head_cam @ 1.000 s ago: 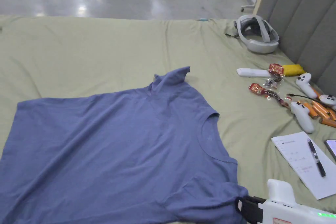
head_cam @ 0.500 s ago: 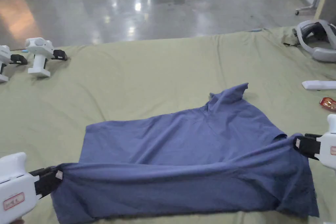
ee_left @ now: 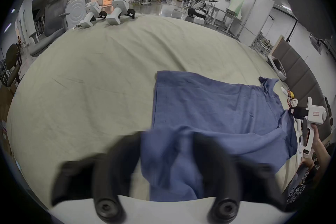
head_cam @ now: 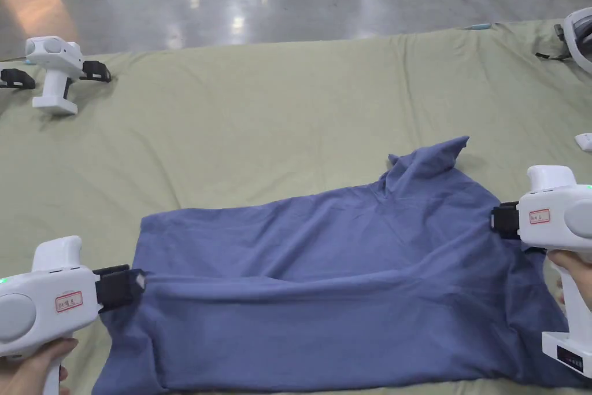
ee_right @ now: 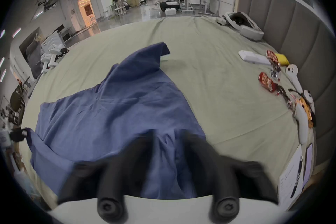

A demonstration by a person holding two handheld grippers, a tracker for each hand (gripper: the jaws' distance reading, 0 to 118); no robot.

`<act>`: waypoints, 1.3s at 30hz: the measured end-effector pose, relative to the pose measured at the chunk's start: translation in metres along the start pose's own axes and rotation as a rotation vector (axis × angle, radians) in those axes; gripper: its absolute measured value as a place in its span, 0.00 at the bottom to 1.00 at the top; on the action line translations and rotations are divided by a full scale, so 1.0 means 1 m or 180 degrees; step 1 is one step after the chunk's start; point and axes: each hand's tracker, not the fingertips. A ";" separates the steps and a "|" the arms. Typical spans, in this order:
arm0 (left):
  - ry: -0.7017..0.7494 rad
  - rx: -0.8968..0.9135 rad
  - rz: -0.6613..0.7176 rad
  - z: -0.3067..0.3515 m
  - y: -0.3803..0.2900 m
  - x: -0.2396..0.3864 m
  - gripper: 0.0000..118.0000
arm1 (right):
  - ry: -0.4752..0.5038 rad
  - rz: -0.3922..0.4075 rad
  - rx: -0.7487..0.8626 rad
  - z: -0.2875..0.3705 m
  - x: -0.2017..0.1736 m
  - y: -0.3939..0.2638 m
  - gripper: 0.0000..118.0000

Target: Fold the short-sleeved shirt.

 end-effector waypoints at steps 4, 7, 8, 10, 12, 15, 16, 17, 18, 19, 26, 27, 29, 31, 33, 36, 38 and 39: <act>-0.0061 0.0237 -0.0264 0.046 -0.003 0.002 0.63 | 0.0219 -0.0152 -0.0119 0.024 0.017 -0.003 0.80; -0.0092 0.0657 -0.0401 0.113 -0.006 0.009 0.63 | 0.0324 -0.0131 0.0156 0.083 0.021 -0.004 0.80; -0.0157 0.0885 -0.0444 0.140 -0.011 0.012 0.63 | 0.0404 -0.0077 0.0360 0.111 0.020 -0.007 0.80; -0.0247 0.1370 -0.0579 0.201 -0.027 0.020 0.63 | 0.0518 -0.0047 0.0818 0.172 0.018 -0.020 0.80; -0.0192 0.1821 -0.0681 0.260 -0.049 0.034 0.63 | 0.0783 -0.0080 0.1280 0.232 0.015 -0.039 0.81; -0.0231 0.2239 -0.0578 0.329 -0.086 0.054 0.63 | 0.0823 -0.0050 0.2040 0.311 0.007 -0.087 0.82; -0.0256 0.2410 -0.0558 0.348 -0.102 0.060 0.63 | 0.0803 -0.0063 0.2180 0.330 0.001 -0.103 0.84; -0.0255 0.2532 -0.0558 0.362 -0.113 0.067 0.63 | 0.0781 -0.0120 0.2244 0.344 -0.004 -0.118 0.86; -0.0225 0.2659 -0.0592 0.376 -0.126 0.074 0.63 | 0.0818 -0.0143 0.2328 0.357 -0.009 -0.135 0.86; -0.0165 0.2802 -0.0670 0.388 -0.140 0.082 0.63 | 0.0779 -0.0117 0.2422 0.369 -0.015 -0.151 0.86; 0.0164 0.3083 -0.0862 0.407 -0.202 0.104 0.63 | 0.0467 0.0111 0.2430 0.392 -0.040 -0.208 0.86; 0.0122 0.3002 -0.0806 0.406 -0.204 0.103 0.63 | 0.0517 -0.0053 0.2345 0.395 -0.043 -0.212 0.83; 0.0083 0.2890 -0.0774 0.407 -0.207 0.104 0.59 | 0.0501 -0.0197 0.2375 0.400 -0.047 -0.215 0.52; 0.0033 0.2895 -0.0745 0.410 -0.212 0.103 0.36 | 0.0405 -0.0103 0.2431 0.401 -0.056 -0.217 0.07; 0.0058 0.2898 -0.0572 0.412 -0.215 0.105 0.01 | 0.0394 -0.0083 0.2385 0.404 -0.059 -0.216 0.05; 0.0015 0.2874 -0.0513 0.409 -0.216 0.104 0.01 | 0.0490 0.0047 0.2411 0.406 -0.067 -0.217 0.02; 0.0006 0.2860 -0.0553 0.409 -0.217 0.106 0.01 | 0.0419 0.0273 0.2464 0.407 -0.075 -0.217 0.02; 0.0032 0.2848 -0.0543 0.407 -0.216 0.106 0.01 | 0.0406 0.0356 0.2500 0.406 -0.079 -0.218 0.02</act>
